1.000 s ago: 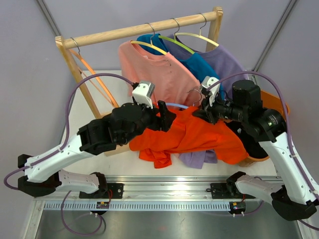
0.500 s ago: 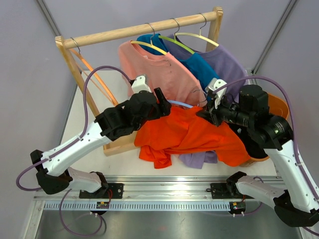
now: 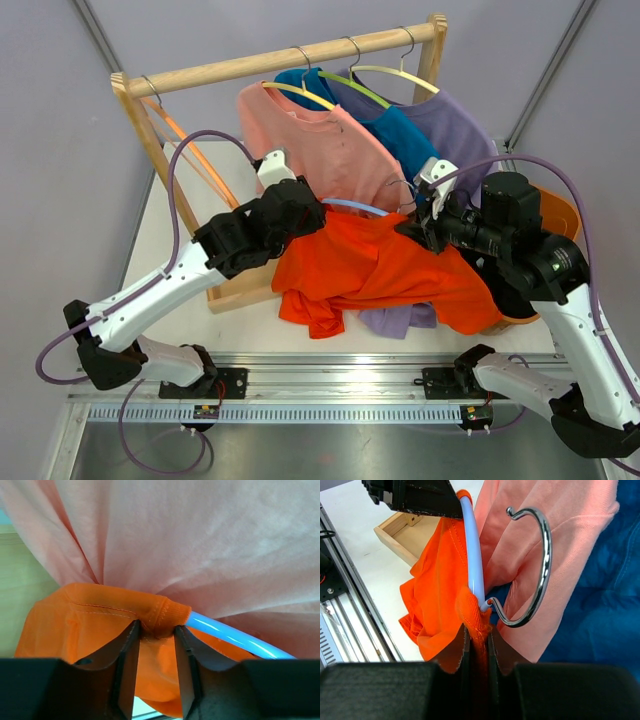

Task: Remove the t-shirt from the hanger
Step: Remove the tshirt from the hanger

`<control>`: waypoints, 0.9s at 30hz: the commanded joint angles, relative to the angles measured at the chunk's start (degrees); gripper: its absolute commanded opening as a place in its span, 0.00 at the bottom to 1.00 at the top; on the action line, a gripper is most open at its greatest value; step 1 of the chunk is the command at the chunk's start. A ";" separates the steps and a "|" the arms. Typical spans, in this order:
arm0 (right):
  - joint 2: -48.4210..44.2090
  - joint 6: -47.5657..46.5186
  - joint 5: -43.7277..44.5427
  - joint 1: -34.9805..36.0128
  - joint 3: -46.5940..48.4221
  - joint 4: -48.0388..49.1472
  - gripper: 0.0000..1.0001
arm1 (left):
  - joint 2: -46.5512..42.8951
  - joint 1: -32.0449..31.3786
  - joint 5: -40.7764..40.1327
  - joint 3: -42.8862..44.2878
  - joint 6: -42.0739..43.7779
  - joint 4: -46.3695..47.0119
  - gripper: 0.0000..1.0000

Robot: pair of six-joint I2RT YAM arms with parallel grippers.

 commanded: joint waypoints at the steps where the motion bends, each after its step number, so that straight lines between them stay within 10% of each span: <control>1: -2.00 0.90 -2.48 -0.18 1.33 2.92 0.00 | -0.49 1.14 -6.05 -1.48 0.32 3.82 0.31; 6: -2.44 0.55 -2.57 -0.27 0.89 2.31 0.00 | -1.10 1.50 -7.37 -3.50 2.43 5.14 0.00; 27: -9.73 -13.77 -6.07 -0.44 -2.01 -3.76 0.00 | -11.56 1.50 -11.15 -18.27 -7.23 -9.26 0.00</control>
